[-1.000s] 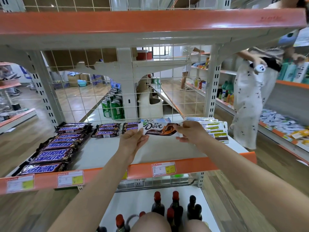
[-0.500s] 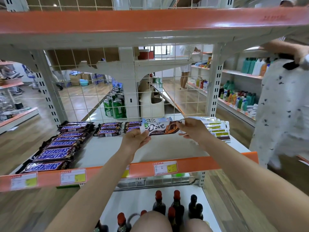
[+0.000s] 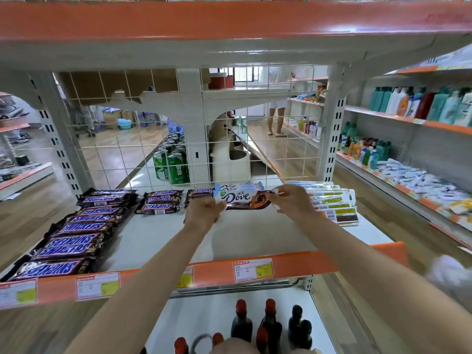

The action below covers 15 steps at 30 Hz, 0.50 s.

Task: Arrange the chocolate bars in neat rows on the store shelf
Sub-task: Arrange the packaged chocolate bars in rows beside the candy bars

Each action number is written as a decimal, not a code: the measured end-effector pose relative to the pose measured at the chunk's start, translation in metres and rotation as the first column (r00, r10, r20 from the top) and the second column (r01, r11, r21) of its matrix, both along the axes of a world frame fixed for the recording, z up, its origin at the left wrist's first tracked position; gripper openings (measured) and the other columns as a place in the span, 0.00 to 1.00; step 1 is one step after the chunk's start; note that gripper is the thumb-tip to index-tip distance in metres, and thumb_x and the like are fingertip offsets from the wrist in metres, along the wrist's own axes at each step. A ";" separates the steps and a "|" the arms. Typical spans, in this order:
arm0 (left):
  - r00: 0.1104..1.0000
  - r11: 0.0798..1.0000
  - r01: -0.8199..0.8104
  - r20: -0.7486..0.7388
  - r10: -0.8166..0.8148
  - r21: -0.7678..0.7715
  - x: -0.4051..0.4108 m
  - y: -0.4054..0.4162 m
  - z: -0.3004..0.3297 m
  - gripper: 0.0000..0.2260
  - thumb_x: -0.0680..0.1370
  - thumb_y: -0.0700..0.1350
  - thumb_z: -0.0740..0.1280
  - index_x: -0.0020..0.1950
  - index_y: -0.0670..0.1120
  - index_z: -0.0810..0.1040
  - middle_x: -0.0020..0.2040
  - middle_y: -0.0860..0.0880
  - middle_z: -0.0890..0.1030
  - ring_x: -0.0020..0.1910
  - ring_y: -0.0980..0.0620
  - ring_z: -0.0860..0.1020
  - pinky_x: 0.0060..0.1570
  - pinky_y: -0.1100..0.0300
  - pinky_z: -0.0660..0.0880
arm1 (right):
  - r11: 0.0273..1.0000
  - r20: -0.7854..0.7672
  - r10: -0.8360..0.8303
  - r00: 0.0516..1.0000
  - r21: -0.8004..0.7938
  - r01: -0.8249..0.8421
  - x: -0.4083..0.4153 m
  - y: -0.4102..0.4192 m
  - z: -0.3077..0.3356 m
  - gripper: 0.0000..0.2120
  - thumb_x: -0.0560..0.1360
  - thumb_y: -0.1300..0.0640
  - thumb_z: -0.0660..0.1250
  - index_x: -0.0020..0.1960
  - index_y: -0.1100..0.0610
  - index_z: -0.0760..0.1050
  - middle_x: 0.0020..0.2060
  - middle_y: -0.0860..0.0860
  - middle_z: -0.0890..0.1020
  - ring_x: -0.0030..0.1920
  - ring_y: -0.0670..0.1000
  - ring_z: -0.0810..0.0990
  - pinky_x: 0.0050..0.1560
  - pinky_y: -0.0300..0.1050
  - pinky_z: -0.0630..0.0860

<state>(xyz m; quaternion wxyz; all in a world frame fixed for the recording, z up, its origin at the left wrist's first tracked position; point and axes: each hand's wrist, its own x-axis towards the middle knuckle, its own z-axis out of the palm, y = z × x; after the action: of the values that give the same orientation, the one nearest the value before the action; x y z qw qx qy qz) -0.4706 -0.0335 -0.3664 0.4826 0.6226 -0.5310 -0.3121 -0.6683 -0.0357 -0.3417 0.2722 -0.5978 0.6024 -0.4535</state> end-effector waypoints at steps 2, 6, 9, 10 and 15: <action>0.993 1.000 -0.016 0.114 0.014 0.016 0.000 -0.007 0.004 0.22 0.75 0.44 0.69 0.25 0.46 0.62 0.15 0.54 0.65 0.18 0.60 0.66 0.27 0.64 0.61 | 1.000 -0.020 -0.025 0.999 0.002 0.025 0.003 -0.015 -0.006 0.14 0.71 0.56 0.72 0.49 0.66 0.79 0.44 0.60 0.82 0.49 0.60 0.81 0.54 0.57 0.78; 0.947 0.998 -0.036 0.321 0.018 0.050 0.003 -0.029 0.006 0.18 0.76 0.47 0.67 0.30 0.44 0.67 0.24 0.49 0.67 0.27 0.52 0.67 0.27 0.61 0.60 | 0.998 -0.062 -0.054 0.997 0.021 0.055 0.010 -0.045 -0.017 0.12 0.71 0.55 0.73 0.47 0.64 0.80 0.43 0.61 0.82 0.44 0.60 0.80 0.51 0.54 0.78; 0.918 0.995 -0.056 0.395 0.017 0.086 0.006 -0.046 0.004 0.17 0.77 0.48 0.66 0.30 0.44 0.67 0.27 0.49 0.69 0.28 0.53 0.68 0.26 0.62 0.59 | 0.997 -0.135 -0.064 0.989 0.041 0.070 0.016 -0.063 -0.023 0.13 0.72 0.54 0.72 0.48 0.65 0.79 0.43 0.59 0.81 0.41 0.55 0.77 0.49 0.50 0.76; 0.909 0.994 -0.064 0.417 0.022 0.087 0.006 -0.049 0.003 0.17 0.77 0.48 0.66 0.30 0.44 0.67 0.28 0.48 0.70 0.29 0.52 0.69 0.26 0.63 0.61 | 0.996 -0.153 -0.060 0.986 0.055 0.069 0.017 -0.067 -0.026 0.14 0.72 0.54 0.72 0.50 0.64 0.79 0.44 0.58 0.80 0.42 0.55 0.77 0.49 0.49 0.75; 0.896 0.992 -0.051 0.444 -0.006 0.116 0.008 -0.071 -0.007 0.17 0.75 0.46 0.67 0.28 0.45 0.70 0.31 0.42 0.78 0.37 0.41 0.82 0.41 0.52 0.80 | 0.989 -0.241 -0.076 0.968 0.109 0.104 0.023 -0.089 -0.032 0.16 0.73 0.56 0.71 0.57 0.63 0.77 0.53 0.58 0.80 0.54 0.54 0.77 0.50 0.41 0.72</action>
<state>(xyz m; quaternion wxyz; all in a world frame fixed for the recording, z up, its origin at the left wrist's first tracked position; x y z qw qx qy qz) -0.4629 -0.1048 -0.3733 0.3126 0.7124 -0.5993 -0.1889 -0.6456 -0.1251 -0.3737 0.2133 -0.6019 0.6833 -0.3540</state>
